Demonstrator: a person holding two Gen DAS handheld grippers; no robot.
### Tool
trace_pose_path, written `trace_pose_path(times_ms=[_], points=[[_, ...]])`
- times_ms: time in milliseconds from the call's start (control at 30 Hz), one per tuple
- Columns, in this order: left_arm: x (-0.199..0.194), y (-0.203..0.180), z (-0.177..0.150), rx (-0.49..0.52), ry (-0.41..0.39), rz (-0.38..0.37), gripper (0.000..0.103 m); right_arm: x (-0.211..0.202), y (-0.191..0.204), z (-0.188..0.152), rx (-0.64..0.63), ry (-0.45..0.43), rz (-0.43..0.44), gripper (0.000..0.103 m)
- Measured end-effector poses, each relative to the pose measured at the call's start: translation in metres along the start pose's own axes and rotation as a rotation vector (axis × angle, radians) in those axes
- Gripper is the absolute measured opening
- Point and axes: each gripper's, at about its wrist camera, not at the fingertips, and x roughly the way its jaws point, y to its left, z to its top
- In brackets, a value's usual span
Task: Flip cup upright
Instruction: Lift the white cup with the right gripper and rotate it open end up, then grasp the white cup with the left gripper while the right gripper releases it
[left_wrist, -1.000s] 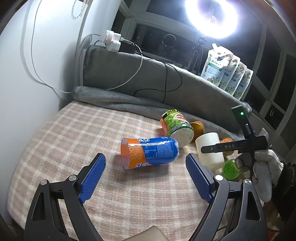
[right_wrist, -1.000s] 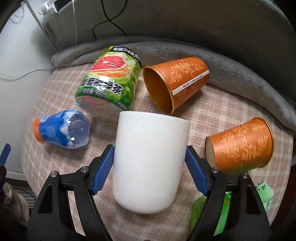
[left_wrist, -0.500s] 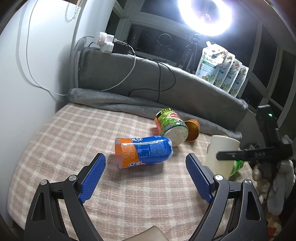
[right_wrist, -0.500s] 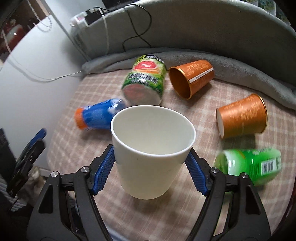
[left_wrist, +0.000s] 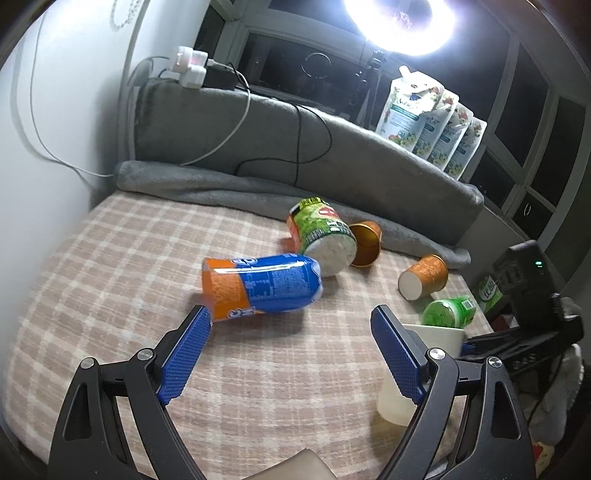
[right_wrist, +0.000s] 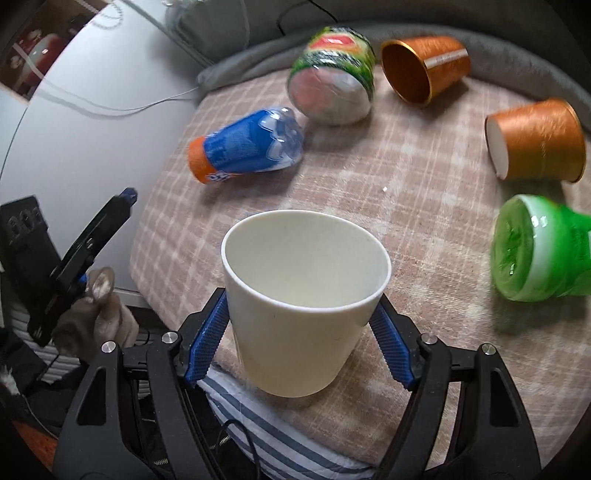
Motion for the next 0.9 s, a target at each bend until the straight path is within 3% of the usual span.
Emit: trace_pose_path(times_ms=[267,533,667,900], points=[[0.005,-0.007,-0.002,-0.003,0.041,-0.052,0.088,0.013,-0.022,0.011,0.096,-0.025,0.051,0.078],[0.021,-0.018,-0.004,-0.018,0.14,-0.151,0.088,0.016,-0.026,0.015,0.112,-0.098,0.064,0.082],[0.033,-0.021,-0.002,-0.051,0.209,-0.204,0.088,-0.005,-0.024,0.007,0.105,-0.183,0.063,0.084],[0.065,-0.029,-0.003,-0.13,0.372,-0.315,0.088,-0.051,-0.011,-0.025,0.084,-0.376,-0.068,0.084]])
